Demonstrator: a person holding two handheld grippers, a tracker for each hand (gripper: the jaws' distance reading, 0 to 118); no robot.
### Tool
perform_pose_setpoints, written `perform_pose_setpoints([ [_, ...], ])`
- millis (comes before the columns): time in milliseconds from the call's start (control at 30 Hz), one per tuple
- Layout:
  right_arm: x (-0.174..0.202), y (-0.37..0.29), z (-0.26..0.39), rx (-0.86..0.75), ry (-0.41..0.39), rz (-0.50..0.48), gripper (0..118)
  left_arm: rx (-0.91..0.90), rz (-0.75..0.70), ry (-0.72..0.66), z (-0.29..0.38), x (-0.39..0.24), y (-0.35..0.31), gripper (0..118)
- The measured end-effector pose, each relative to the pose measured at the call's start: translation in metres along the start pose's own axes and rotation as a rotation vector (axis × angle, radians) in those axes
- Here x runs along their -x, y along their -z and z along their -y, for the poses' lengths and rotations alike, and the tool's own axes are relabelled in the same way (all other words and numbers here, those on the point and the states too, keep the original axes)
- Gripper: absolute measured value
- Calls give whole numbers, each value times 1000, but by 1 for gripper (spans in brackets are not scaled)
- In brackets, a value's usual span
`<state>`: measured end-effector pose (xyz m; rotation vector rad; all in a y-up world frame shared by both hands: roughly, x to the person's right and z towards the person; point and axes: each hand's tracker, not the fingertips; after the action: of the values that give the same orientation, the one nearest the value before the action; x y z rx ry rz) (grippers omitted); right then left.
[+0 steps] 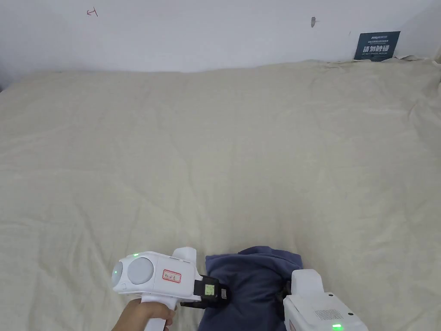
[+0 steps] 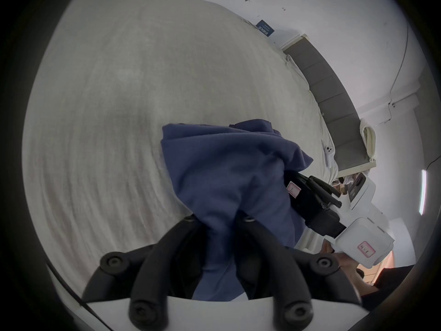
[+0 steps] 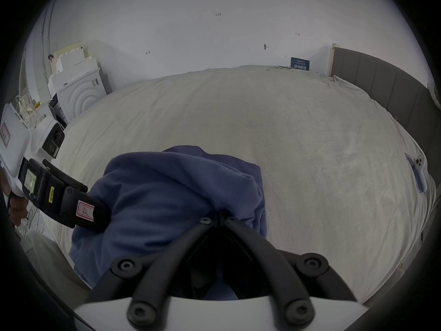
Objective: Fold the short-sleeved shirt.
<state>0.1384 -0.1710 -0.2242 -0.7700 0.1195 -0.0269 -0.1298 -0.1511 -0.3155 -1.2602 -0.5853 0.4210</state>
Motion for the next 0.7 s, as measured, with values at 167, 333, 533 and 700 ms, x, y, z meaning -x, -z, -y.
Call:
perform_pose_setpoints([
  [167,-2,-1,-3,3,-5,-6,1,-24,-43,37,5,-11,-2,14],
  [333,-6,-23,-17,-48,-15,-19,1,-63,-65,59,10,-17,-10,13],
  [533,-19,-68,-54,-195,-38,-13,1,-109,-64,90,5,-27,-33,12],
  [700,-32,-101,-85,-312,-65,20,1,-131,-104,128,-9,-26,-57,12],
])
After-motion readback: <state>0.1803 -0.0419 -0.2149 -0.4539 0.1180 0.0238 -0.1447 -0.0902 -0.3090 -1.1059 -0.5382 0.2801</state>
